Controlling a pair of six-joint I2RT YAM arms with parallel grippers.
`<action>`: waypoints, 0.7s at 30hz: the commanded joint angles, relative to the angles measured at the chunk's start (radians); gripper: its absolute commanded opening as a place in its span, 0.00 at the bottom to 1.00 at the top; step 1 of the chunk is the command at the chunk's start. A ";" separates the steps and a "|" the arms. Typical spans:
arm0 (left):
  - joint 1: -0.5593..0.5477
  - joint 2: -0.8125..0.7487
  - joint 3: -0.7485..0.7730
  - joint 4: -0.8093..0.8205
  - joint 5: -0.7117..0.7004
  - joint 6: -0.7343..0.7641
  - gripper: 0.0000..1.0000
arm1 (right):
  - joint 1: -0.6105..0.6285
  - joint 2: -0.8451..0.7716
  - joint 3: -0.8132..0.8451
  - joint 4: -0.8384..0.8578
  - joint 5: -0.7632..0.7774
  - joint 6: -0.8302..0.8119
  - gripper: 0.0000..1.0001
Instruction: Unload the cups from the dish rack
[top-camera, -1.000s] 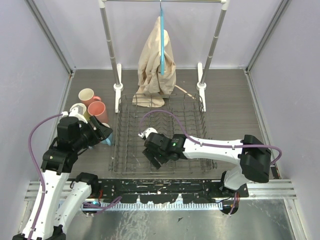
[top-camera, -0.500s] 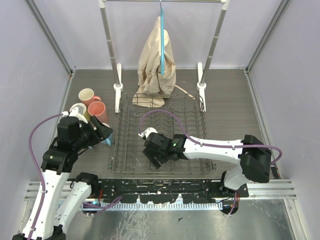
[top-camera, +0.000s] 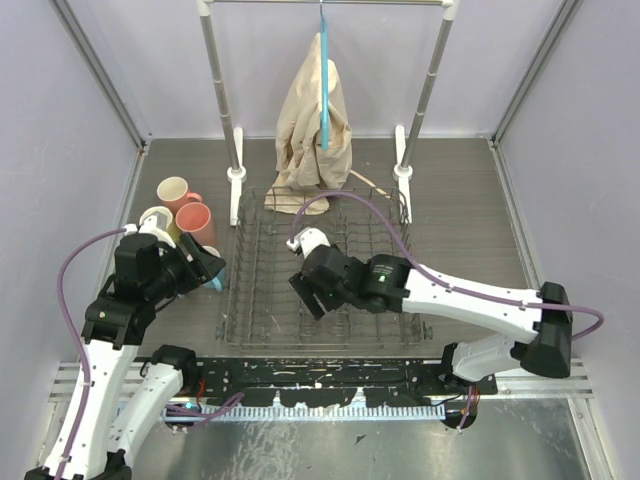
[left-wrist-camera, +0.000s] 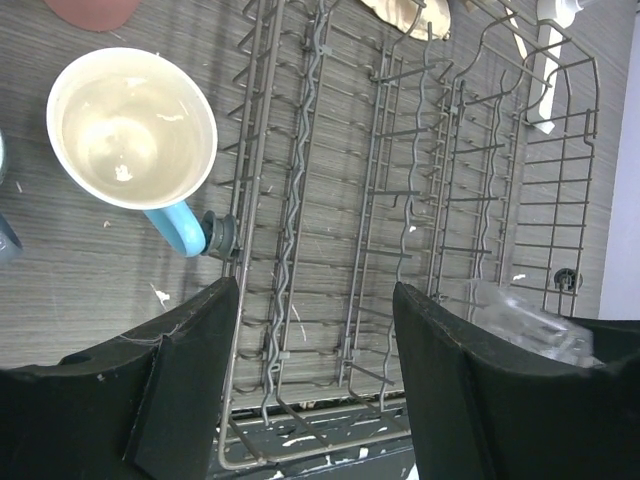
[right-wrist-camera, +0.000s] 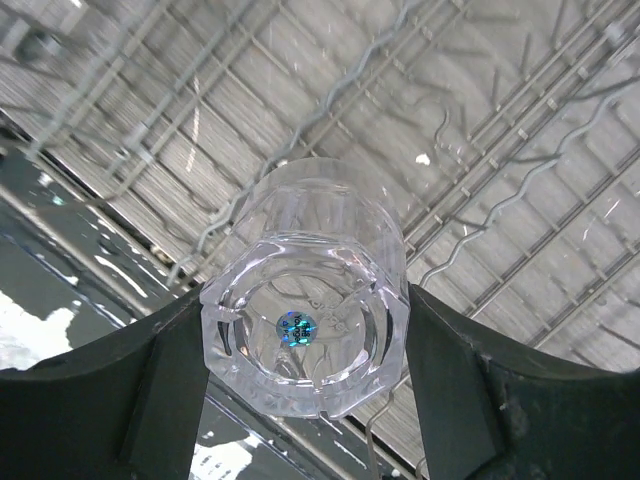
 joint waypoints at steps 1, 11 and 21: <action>-0.004 -0.006 0.046 -0.016 0.023 -0.005 0.70 | -0.001 -0.106 0.104 -0.009 0.055 -0.004 0.01; -0.003 -0.031 0.039 0.105 0.171 -0.114 0.70 | -0.013 -0.406 -0.039 0.321 -0.023 0.024 0.00; -0.003 -0.061 -0.019 0.371 0.397 -0.315 0.72 | -0.182 -0.528 -0.219 0.725 -0.340 0.157 0.00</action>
